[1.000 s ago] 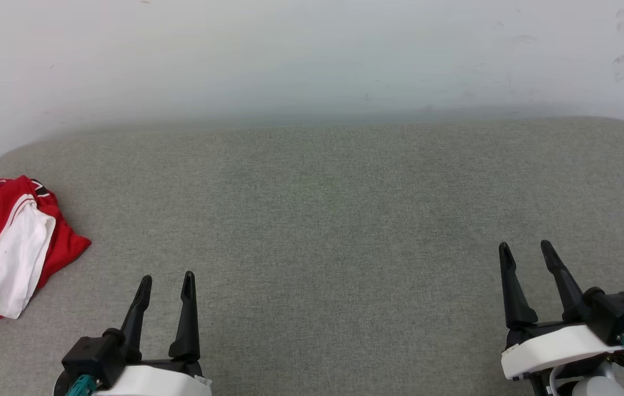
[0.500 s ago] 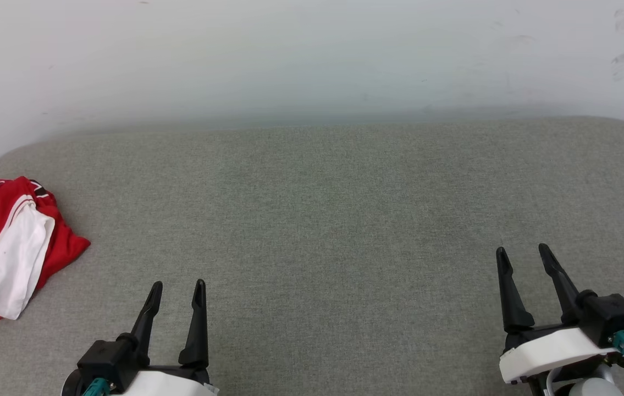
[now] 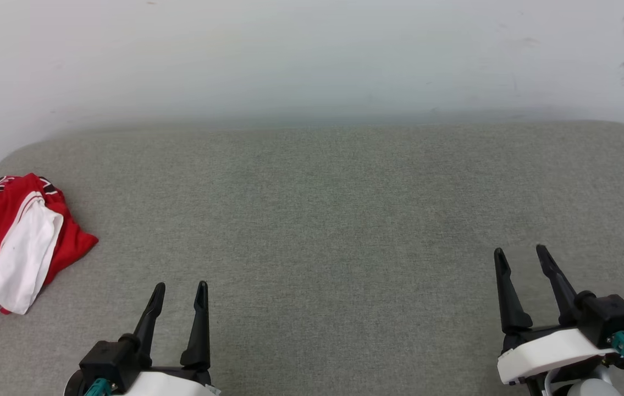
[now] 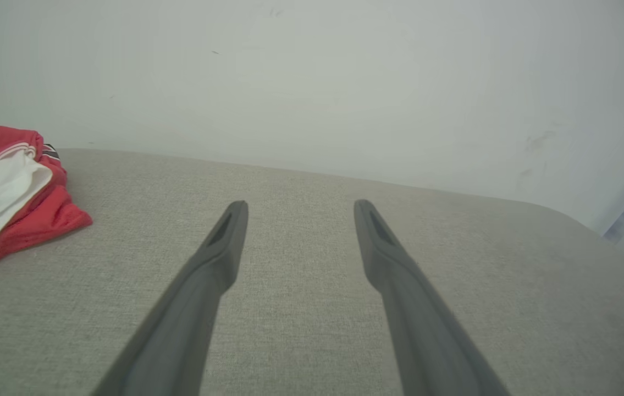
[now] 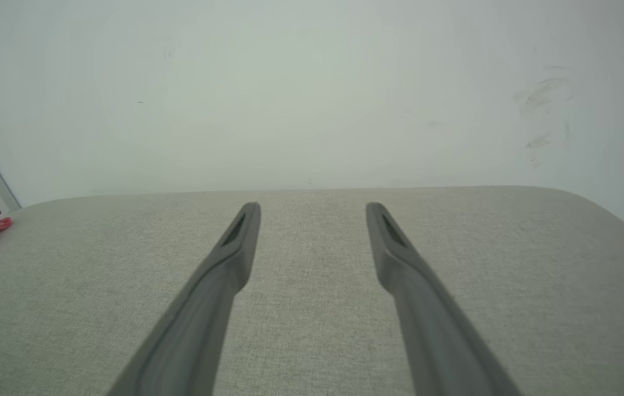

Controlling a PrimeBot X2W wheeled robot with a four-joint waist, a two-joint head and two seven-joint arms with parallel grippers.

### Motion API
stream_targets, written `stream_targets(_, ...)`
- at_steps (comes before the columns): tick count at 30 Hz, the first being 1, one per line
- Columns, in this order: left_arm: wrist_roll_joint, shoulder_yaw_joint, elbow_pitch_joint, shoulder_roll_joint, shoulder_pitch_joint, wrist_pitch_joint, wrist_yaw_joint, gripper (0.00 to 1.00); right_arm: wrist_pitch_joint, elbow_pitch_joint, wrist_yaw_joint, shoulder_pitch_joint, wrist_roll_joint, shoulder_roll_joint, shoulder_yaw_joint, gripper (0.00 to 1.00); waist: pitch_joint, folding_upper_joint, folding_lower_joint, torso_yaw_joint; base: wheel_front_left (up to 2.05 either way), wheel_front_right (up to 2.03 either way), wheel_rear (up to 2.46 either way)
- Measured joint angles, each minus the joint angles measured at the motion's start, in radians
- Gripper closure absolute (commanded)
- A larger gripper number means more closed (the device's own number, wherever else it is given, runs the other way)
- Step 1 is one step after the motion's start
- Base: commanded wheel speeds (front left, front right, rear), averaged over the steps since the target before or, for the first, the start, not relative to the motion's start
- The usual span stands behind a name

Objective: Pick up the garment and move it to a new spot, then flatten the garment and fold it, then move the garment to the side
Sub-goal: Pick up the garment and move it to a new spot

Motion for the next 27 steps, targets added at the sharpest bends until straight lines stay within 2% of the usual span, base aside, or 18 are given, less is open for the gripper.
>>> stream_targets(10, 0.015, 0.014, 0.008, 0.0, 0.0, 0.0, 0.003, 0.0, 0.0, -0.002, 0.0, 0.014, 0.006, 0.0, 0.034, 0.0, 0.001, 0.0, 0.0, 0.087, 0.0, 0.0, 0.0)
stream_targets(27, 0.034, 0.051, 0.011, 0.0, 0.033, 0.0, -0.003, 0.0, 0.0, 0.003, 0.0, 0.04, 0.026, 0.0, 0.109, 0.0, -0.034, 0.0, 0.0, 0.316, 0.0, 0.0, 0.0)
